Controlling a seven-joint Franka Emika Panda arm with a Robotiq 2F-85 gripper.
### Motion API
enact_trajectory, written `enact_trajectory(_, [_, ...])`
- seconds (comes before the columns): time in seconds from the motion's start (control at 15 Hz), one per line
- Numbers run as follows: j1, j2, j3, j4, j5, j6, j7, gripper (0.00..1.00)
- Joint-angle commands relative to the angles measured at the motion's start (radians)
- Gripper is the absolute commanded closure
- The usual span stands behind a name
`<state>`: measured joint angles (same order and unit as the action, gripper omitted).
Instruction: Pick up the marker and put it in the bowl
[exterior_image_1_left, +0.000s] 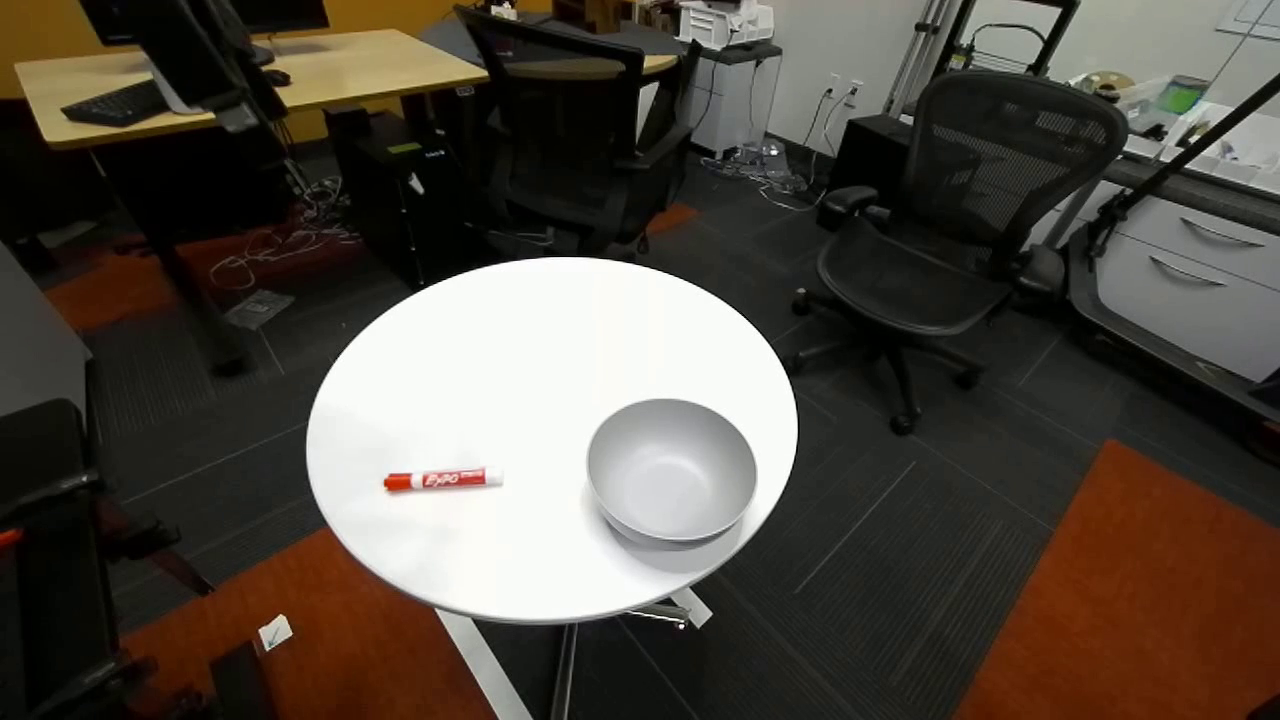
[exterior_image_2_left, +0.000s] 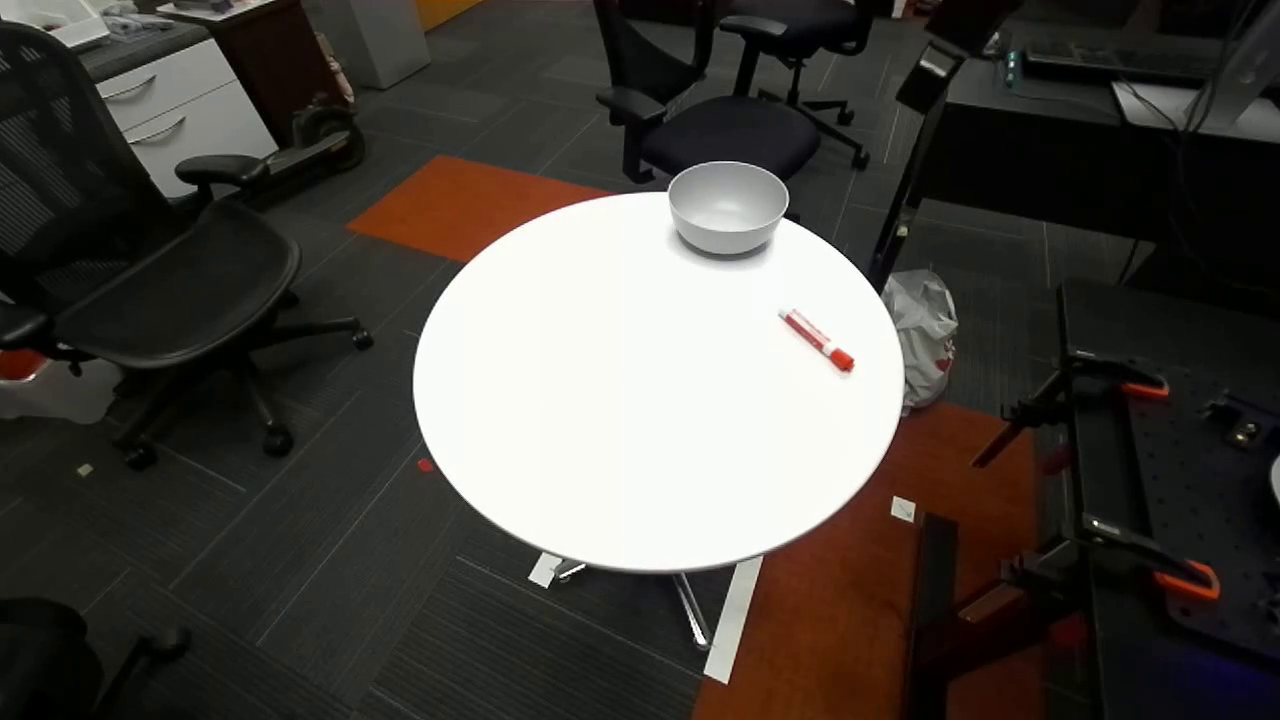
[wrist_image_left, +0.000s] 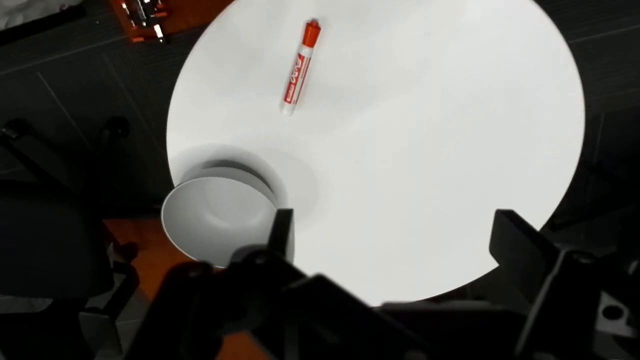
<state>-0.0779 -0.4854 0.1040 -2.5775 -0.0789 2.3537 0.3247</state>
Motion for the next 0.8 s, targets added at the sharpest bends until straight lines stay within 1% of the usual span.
enact_trajectory(0.0, [-0.057, 0.116, -0.033, 0.0, -0.011, 0.121, 0.039, 0.0])
enact_trajectory(0.07, [-0.075, 0.155, -0.039, 0.004, -0.024, 0.157, 0.046, 0.0])
enact_trajectory(0.2, [-0.099, 0.238, -0.054, 0.022, -0.025, 0.193, 0.059, 0.0])
enact_trajectory(0.33, [-0.11, 0.315, -0.069, 0.031, -0.025, 0.223, 0.078, 0.0])
enact_trajectory(0.47, [-0.107, 0.392, -0.089, 0.034, -0.018, 0.26, 0.096, 0.0])
enact_trajectory(0.73, [-0.081, 0.538, -0.132, 0.055, 0.009, 0.326, 0.109, 0.0])
